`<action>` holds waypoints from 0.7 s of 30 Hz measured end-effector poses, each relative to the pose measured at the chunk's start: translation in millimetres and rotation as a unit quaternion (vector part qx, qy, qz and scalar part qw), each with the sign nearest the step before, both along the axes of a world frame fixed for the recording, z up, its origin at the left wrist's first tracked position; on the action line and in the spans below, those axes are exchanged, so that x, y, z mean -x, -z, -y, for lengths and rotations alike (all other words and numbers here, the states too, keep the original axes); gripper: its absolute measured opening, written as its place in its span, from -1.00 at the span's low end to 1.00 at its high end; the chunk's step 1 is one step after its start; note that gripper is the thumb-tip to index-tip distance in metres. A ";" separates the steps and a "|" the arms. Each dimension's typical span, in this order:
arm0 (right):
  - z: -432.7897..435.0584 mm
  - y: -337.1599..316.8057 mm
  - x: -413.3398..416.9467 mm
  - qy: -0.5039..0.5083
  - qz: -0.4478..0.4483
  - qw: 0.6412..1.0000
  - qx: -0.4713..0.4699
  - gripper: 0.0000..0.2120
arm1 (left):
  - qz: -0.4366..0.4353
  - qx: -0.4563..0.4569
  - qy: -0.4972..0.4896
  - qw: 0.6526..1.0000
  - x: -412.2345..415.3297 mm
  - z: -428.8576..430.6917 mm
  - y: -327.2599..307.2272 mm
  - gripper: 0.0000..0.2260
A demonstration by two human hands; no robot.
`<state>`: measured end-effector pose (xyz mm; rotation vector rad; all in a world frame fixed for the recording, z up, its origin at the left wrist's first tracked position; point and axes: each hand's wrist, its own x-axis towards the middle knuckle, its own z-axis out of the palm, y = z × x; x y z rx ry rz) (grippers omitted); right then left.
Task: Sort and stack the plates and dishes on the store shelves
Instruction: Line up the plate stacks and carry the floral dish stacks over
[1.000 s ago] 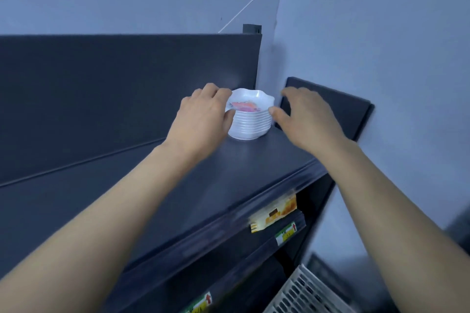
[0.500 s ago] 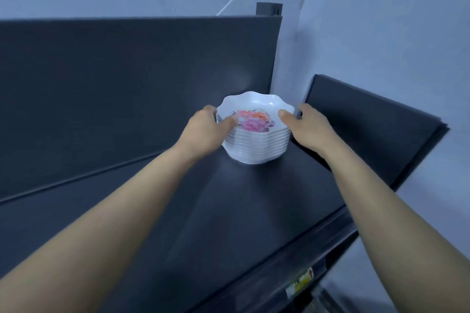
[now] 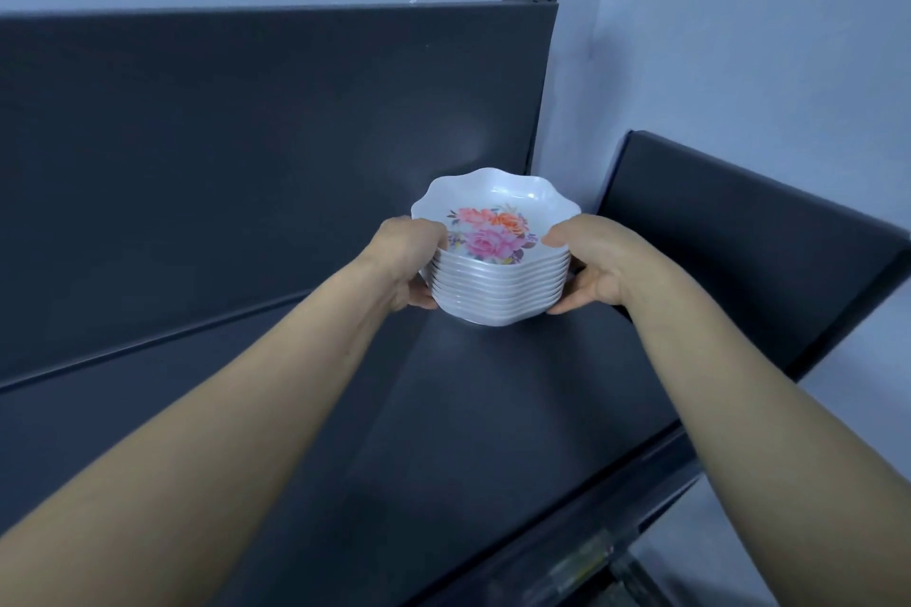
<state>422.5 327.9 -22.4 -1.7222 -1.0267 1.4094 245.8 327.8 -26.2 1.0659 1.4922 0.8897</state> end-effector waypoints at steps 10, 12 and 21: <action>77.1 -36.9 9.8 0.042 0.012 0.996 -0.074 -0.85 | 0.029 -0.087 0.039 0.995 6.3 59.5 -33.8 -0.79; 106.7 -43.4 14.1 0.055 0.016 0.994 -0.089 -0.85 | 0.029 -0.101 0.060 0.993 10.1 81.8 -41.3 -0.78; 273.6 -44.3 26.9 0.217 0.017 0.969 -0.117 -0.82 | 0.058 -0.104 0.212 0.970 9.2 200.9 -49.5 -0.72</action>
